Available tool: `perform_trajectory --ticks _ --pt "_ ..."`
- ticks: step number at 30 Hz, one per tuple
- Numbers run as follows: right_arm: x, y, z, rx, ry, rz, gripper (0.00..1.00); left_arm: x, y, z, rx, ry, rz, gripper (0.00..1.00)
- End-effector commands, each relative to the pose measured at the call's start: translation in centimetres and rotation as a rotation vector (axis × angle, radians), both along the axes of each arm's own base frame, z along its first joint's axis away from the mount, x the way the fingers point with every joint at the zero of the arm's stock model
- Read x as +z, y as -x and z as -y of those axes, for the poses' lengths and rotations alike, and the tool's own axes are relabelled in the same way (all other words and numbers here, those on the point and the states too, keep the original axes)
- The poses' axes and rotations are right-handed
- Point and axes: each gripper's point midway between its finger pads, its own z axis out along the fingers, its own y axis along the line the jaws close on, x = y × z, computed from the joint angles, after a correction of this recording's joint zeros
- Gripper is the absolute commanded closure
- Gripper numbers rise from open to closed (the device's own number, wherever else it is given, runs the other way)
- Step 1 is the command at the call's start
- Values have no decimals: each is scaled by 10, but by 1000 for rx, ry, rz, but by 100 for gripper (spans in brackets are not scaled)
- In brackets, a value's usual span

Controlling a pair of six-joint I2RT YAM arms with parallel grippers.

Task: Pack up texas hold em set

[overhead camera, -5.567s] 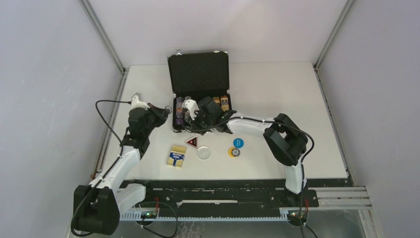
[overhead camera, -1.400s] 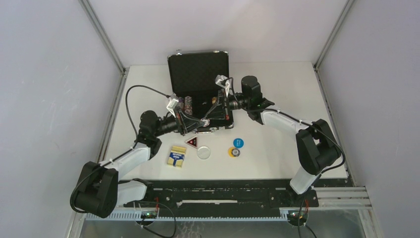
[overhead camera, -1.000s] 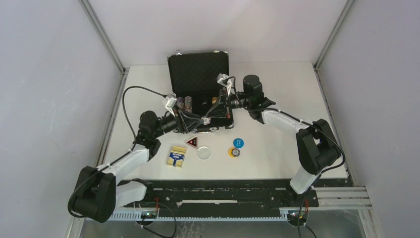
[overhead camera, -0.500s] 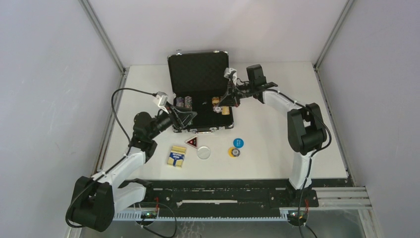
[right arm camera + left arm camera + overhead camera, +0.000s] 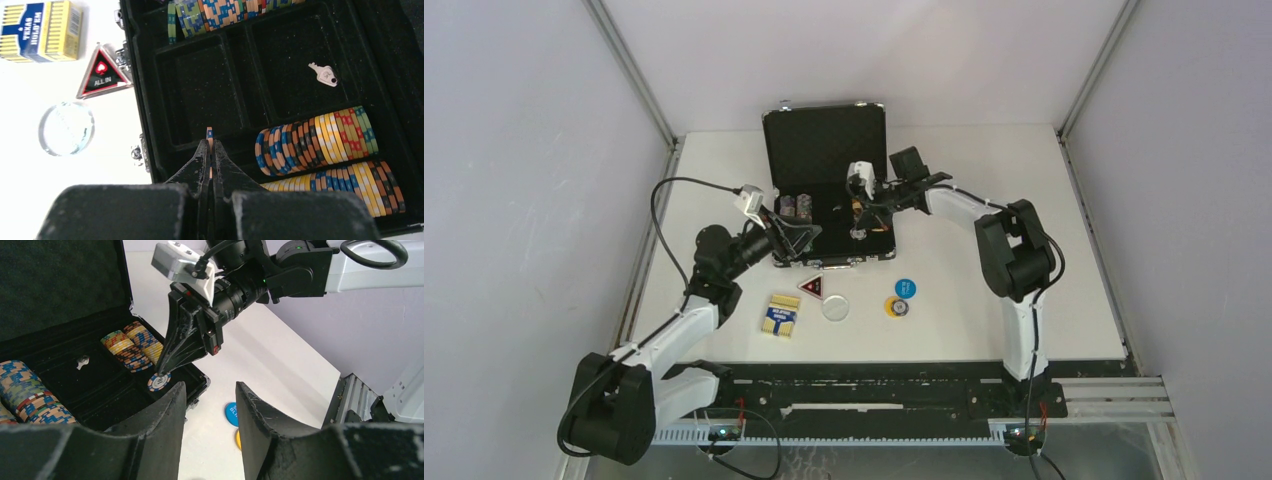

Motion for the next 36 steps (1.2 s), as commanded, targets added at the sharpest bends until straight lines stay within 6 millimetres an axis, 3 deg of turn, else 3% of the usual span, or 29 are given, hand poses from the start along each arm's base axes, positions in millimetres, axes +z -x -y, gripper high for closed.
perform_trajectory --ticks 1,10,36 --pt "7 -22 -8 -18 60 112 100 0 -2 -3 14 -10 29 55" --pt "2 -37 -8 -43 113 110 100 1 -1 -3 12 -8 30 56" --pt "-16 -43 -18 -35 206 105 100 0 -1 -3 11 -16 33 57"
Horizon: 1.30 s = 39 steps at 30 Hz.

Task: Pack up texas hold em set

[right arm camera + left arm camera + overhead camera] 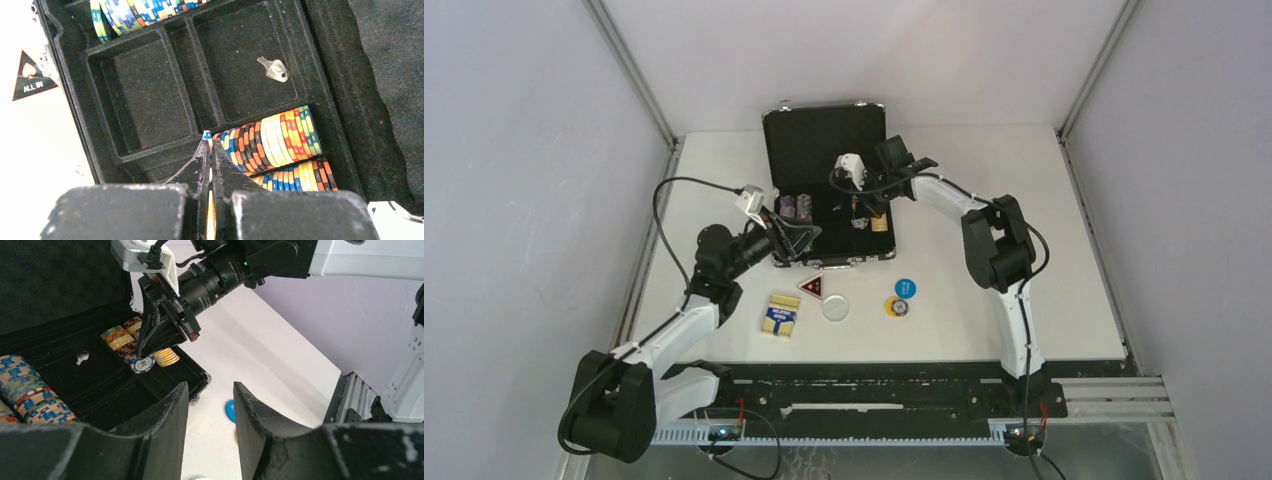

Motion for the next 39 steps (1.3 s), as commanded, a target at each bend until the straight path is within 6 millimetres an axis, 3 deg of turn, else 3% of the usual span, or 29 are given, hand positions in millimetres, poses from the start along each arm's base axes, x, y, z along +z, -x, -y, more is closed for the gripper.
perform_trajectory --ticks 1,7,18,29,32,35,39 --pt "0 -5 -10 19 24 40 100 5 0 -3 10 -8 52 57" --pt "-2 -9 -10 1 40 47 100 6 1 -3 6 -9 52 57" --pt "-1 -35 -4 -50 85 171 100 3 1 -3 9 -13 46 57" --pt "-1 -37 6 -27 124 183 99 1 0 -2 3 -18 39 57" --pt "-3 -40 8 -38 133 187 82 2 -1 -2 5 -17 39 58" --pt "-5 -43 11 -48 143 187 73 1 -1 -2 5 -18 36 58" --pt "-6 -44 14 -57 150 189 70 0 -2 -2 3 -19 33 58"
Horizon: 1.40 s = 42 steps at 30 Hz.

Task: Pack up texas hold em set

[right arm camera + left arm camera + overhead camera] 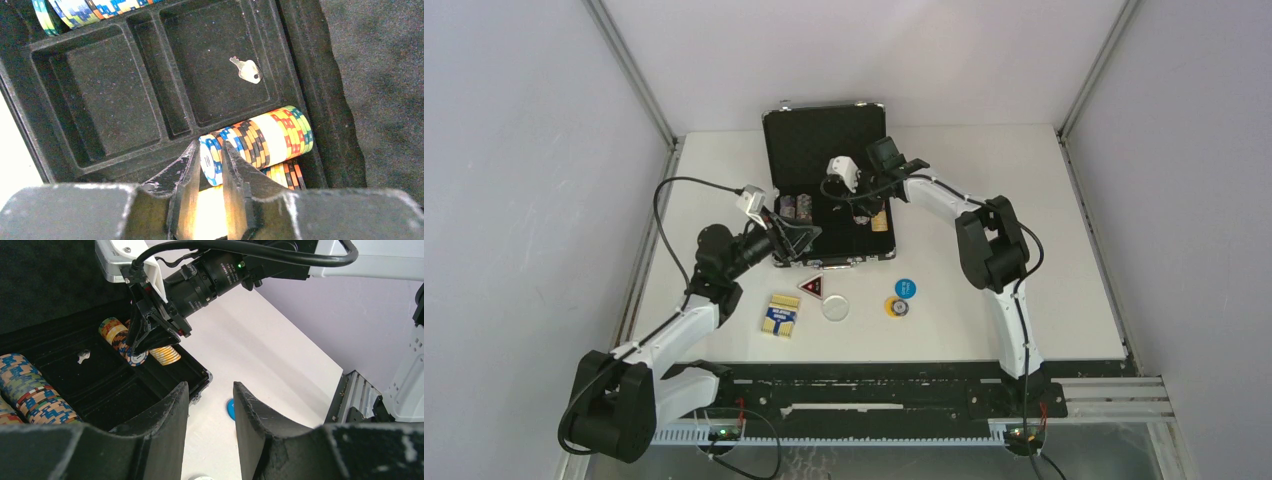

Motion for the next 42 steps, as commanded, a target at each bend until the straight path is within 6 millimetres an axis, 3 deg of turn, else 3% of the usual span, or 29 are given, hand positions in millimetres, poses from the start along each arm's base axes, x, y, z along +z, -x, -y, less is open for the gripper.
perform_trajectory --ticks 1,4,8,12,14,19,23,29,34,38,42 --pt "1 -20 7 -32 24 59 70 2 -2 -1 2 -11 33 58" --pt "13 -19 7 -47 -13 62 68 2 -2 -1 2 -12 33 58" --pt "45 -18 7 -65 -88 120 60 1 -4 -2 16 -7 25 57" --pt "69 -14 16 -146 -128 173 12 -12 -22 -21 173 -24 -54 50" --pt "81 -9 20 -184 -154 176 4 -19 -32 -37 290 -35 -95 48" --pt "109 9 32 -342 -254 170 2 -22 -43 -64 467 -31 -142 37" --pt "114 23 45 -499 -267 127 13 -23 -45 -66 505 -32 -173 34" --pt "96 63 59 -677 -163 92 16 -24 -43 -59 543 -108 -190 34" --pt "78 106 78 -827 -141 59 35 -19 -38 -49 526 -116 -192 34" --pt "45 143 101 -967 -67 -35 30 -20 -31 -46 535 -124 -209 35" --pt "20 176 101 -1005 -71 -110 43 -28 -25 -49 553 -110 -237 35"
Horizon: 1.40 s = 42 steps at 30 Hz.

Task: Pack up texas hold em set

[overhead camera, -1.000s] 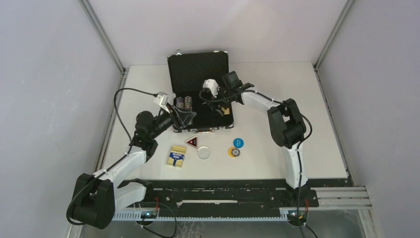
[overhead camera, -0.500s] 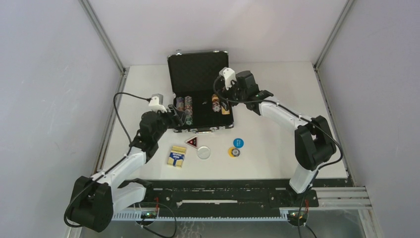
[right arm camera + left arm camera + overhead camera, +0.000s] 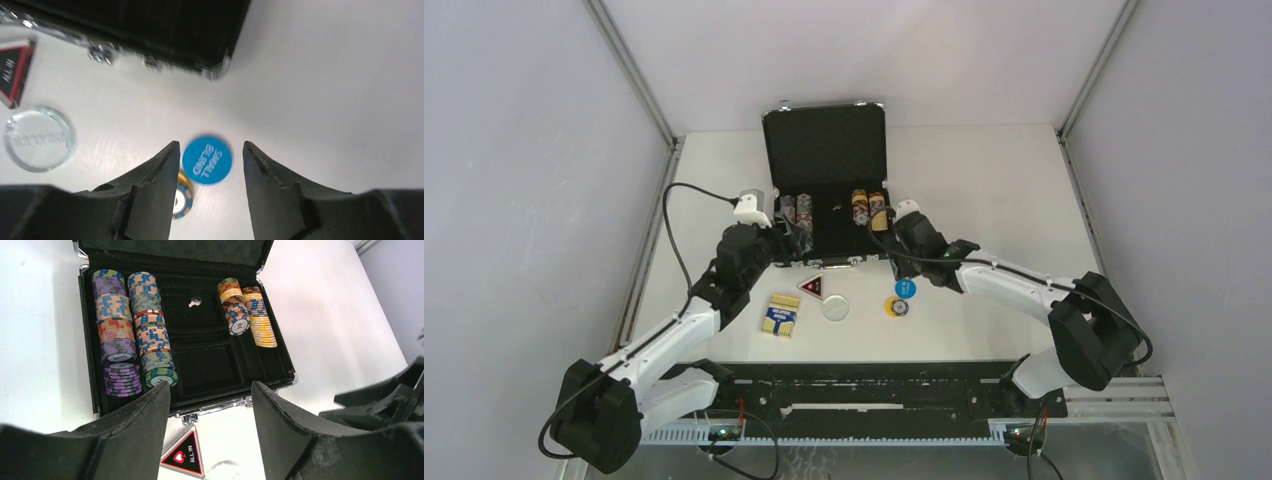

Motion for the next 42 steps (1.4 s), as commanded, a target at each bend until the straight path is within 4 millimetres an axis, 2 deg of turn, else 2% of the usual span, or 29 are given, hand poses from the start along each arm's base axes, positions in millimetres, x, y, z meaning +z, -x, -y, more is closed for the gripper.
perform_trajectory --ticks 1,3,8,12,16,28,42 --pt "-12 26 5 -145 -65 -44 43 21 0 -3 45 43 40 34" --pt "-20 38 5 -142 -69 -75 40 19 2 -4 38 37 41 34" --pt "-19 56 4 -142 -103 -117 31 12 5 -5 43 28 32 34" --pt "-29 65 6 -132 -86 -163 31 5 4 1 10 26 20 34" --pt "-37 74 -1 -103 -79 -194 31 -2 4 4 -3 17 -4 34" --pt "-53 79 -6 -98 -27 -218 30 -8 3 8 -17 16 -25 34" --pt "-60 84 -9 -112 36 -216 35 -7 4 9 -21 21 -29 34"
